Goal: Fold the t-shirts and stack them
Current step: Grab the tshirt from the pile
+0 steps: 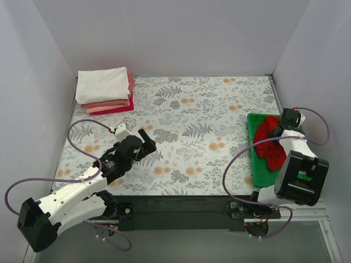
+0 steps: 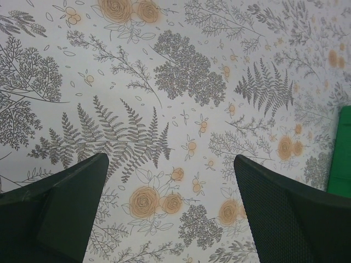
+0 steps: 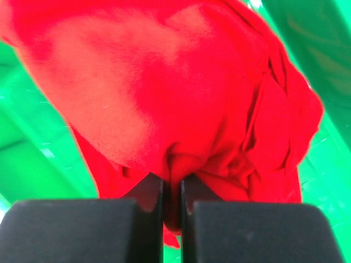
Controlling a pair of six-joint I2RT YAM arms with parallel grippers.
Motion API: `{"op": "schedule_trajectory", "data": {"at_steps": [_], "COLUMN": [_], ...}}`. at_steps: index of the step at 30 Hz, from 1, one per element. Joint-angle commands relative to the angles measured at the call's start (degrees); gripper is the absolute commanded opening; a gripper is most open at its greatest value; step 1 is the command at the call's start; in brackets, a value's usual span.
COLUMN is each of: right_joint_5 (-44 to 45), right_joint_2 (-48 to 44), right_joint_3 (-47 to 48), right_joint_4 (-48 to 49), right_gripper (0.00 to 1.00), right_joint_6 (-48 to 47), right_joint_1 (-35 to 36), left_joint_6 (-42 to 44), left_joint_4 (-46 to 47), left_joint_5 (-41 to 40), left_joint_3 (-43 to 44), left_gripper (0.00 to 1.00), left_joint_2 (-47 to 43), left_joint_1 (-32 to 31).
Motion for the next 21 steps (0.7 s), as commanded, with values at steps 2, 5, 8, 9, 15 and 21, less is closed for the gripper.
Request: {"op": "schedule_trajectory", "data": {"at_steps": [2,5,8,9,15,21], "right_joint_5": [-2.39,-3.53,-7.92,-11.33,-28.13,-24.37], "right_joint_2": [-10.90,-17.58,-22.87,-23.67,-24.04,-18.50], "right_joint_3": [1.61,3.37,6.18,7.41,20.85,34.65], "right_joint_4": [4.31,1.94,1.75,1.75,0.61,-2.46], "right_gripper": [0.01,0.01,0.01,0.01,0.01,0.01], "right_joint_6": [-1.69,-2.39,-2.48,-2.48,-1.78,-6.17], "right_joint_1": [0.00,0.00,-0.08,0.00,0.88,21.32], "left_joint_6": [-0.94,-1.73,-4.44,-5.41,-6.48,-7.00], "left_joint_4": [-0.07,-0.16,-2.08,-2.62,-2.80,-5.87], "left_joint_5": [-1.10,-1.36,-2.41,-2.51,1.09,0.92], "left_joint_3": [-1.10,-1.54,-1.19,-0.84,0.12,2.41], "left_gripper": [0.98,0.98,0.98,0.98,0.98,0.98], "left_joint_2": [-3.49,-4.55,-5.25,-5.34,-4.99,-3.59], "left_joint_1": [-0.28,-0.28,-0.28,-0.28,-0.28,-0.28]}}
